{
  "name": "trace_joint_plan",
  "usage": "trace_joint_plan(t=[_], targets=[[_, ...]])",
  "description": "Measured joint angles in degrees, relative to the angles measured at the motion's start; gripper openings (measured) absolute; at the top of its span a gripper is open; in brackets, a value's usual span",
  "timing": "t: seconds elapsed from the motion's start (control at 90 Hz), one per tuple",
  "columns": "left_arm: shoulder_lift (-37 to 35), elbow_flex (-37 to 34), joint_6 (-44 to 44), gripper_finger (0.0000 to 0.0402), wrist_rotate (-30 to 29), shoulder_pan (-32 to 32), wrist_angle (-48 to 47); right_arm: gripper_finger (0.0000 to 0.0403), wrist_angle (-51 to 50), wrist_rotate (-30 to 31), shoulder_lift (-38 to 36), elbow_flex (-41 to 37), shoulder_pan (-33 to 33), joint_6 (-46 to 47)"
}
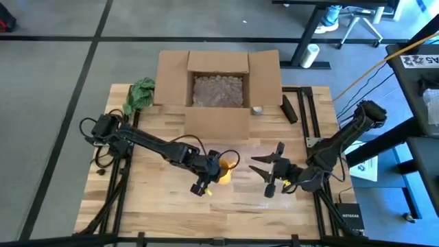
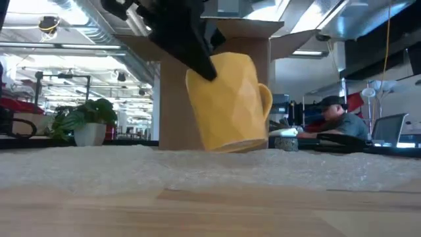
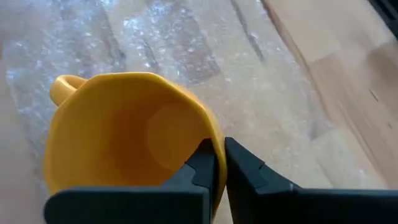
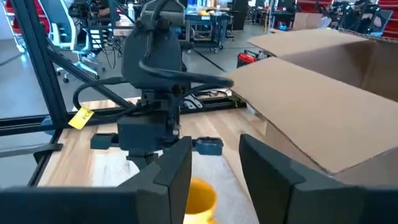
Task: Wrap mug
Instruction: Wrap the yellow mug with the bubble wrap
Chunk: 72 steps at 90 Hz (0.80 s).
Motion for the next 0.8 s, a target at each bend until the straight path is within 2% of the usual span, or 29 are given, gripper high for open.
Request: trace_joint_plan(t=[0.244, 0.378, 0.8], targets=[[1.62, 0.02, 0.01, 0.0, 4.35, -0.02, 0.38, 0.0122, -1.02, 0.03, -0.01, 0.02, 0.0, 1.38], [2.58, 0.15, -0.08, 0.0006, 4.53, -0.03, 0.71, 0.0122, -1.67, -0.6, -0.01, 0.0, 0.0, 1.73], [3.28, -0.04, 0.02, 0.0097, 4.15, 0.24, 1.15, 0.0122, -6.49, -0.96, -0.01, 0.0, 0.0, 6.1]])
